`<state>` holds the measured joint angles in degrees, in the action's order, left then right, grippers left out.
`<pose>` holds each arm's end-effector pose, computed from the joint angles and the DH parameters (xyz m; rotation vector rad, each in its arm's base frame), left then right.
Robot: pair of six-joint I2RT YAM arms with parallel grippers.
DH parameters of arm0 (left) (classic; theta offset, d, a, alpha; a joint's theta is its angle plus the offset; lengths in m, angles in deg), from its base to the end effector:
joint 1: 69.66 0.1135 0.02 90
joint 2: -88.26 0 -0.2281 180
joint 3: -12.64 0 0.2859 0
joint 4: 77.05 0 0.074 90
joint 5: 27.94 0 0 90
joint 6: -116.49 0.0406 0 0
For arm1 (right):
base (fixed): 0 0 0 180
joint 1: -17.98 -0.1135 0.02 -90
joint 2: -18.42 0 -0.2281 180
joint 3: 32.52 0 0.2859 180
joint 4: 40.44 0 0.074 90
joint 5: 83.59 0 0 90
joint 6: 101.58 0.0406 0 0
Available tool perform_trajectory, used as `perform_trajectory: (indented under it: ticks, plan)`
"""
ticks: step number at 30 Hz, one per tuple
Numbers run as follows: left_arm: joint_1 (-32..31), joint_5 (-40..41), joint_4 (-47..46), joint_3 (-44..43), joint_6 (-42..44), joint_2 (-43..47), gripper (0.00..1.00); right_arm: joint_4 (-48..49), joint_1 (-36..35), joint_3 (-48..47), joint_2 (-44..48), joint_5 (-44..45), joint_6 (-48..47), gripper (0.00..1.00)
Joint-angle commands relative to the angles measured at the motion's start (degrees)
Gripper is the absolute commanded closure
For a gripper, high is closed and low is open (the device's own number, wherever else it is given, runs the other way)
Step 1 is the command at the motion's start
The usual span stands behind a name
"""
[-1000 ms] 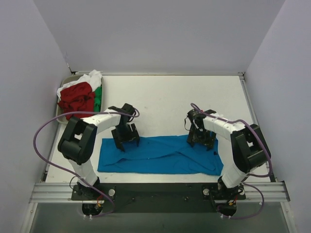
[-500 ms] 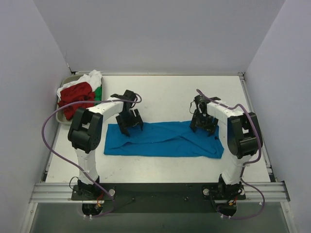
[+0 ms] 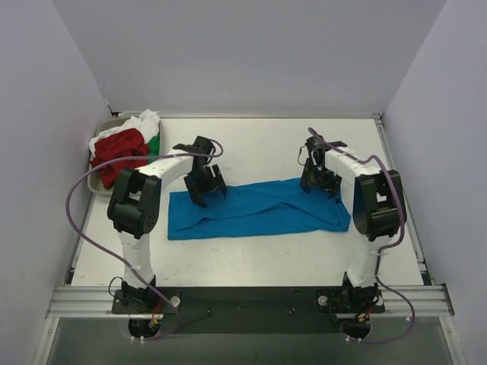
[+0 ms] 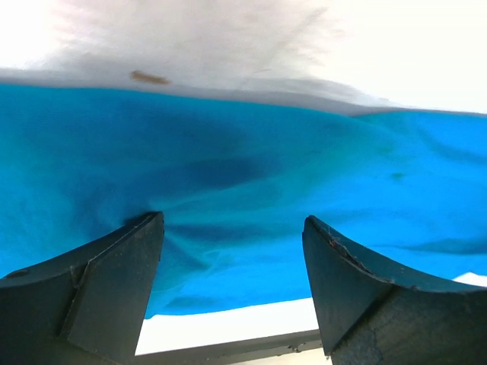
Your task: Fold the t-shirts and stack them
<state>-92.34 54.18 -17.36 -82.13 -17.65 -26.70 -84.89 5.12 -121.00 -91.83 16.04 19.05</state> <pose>0.3712 -0.1612 0.1092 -0.5501 3.0029 -0.3244 0.4017 0.0847 0.1171 0.4635 2.6555 -0.0006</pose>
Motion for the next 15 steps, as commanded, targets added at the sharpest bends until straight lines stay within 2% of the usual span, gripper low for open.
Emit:
perform_trajectory:
  ticks: [1, 6, 10, 13, 14, 15]
  plan:
    - [-0.88, -2.49, -3.20, -2.51, 1.86, 8.14, 0.16, -4.31, -2.16, -0.81, 9.44, 6.36, -1.01, 0.24]
    - [-1.76, -1.70, -1.08, -3.66, 2.83, 14.84, 0.16, -5.98, -5.24, 0.85, 14.10, 5.41, -0.14, 0.24]
    - [-1.67, -1.61, 0.07, -1.64, 3.27, 18.89, 0.16, -3.27, -5.59, 4.45, 14.63, 0.23, 0.22, 0.29]
    - [-1.58, -0.48, 0.33, 0.03, 3.53, 20.91, 0.16, 0.60, -4.98, 7.44, 14.02, -3.82, -0.13, 0.40]
    - [-1.49, -0.30, 0.33, 0.82, 3.62, 21.26, 0.16, 1.57, -4.89, 7.89, 13.23, -4.87, -0.05, 0.50]
    - [-1.41, -0.21, 0.50, 1.17, 3.71, 21.70, 0.16, 3.32, -4.54, 8.59, 12.70, -7.14, -0.13, 0.54]
